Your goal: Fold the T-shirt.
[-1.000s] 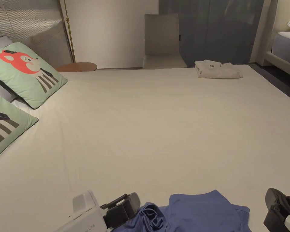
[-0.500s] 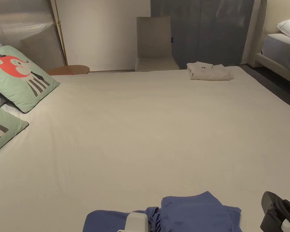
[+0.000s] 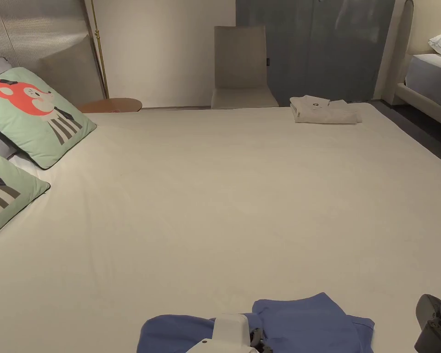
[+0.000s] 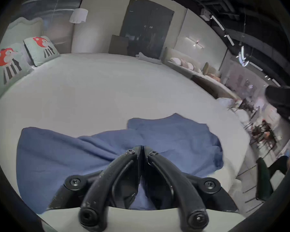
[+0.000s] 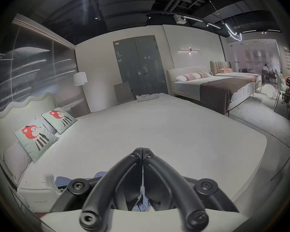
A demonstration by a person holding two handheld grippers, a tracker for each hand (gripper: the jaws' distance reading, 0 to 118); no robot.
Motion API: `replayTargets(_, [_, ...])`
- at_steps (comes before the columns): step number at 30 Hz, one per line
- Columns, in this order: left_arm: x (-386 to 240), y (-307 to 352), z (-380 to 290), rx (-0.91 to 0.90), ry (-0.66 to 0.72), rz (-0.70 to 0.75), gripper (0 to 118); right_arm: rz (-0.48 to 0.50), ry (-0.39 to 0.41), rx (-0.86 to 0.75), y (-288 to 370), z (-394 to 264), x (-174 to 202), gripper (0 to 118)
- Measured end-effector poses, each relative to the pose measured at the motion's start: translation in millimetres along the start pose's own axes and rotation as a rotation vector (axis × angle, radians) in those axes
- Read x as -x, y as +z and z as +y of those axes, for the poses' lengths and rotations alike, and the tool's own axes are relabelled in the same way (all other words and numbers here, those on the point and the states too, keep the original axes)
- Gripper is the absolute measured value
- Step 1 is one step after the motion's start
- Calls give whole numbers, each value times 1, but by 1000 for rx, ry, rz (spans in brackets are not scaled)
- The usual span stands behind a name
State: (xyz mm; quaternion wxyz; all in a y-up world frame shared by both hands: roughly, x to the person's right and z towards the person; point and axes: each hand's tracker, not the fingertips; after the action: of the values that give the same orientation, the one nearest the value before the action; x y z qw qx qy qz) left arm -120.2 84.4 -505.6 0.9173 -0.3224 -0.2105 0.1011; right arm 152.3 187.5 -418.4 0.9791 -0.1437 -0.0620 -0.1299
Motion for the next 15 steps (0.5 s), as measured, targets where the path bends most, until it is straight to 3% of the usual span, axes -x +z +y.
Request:
replayTargets(8, [79, 62, 25, -122, 264, -73, 1, 17, 8, -5, 0, 2, 8, 1])
replayTargets(15, [186, 104, 21, -71, 529, -170, 1, 42, 7, 10, -4, -3, 19, 1])
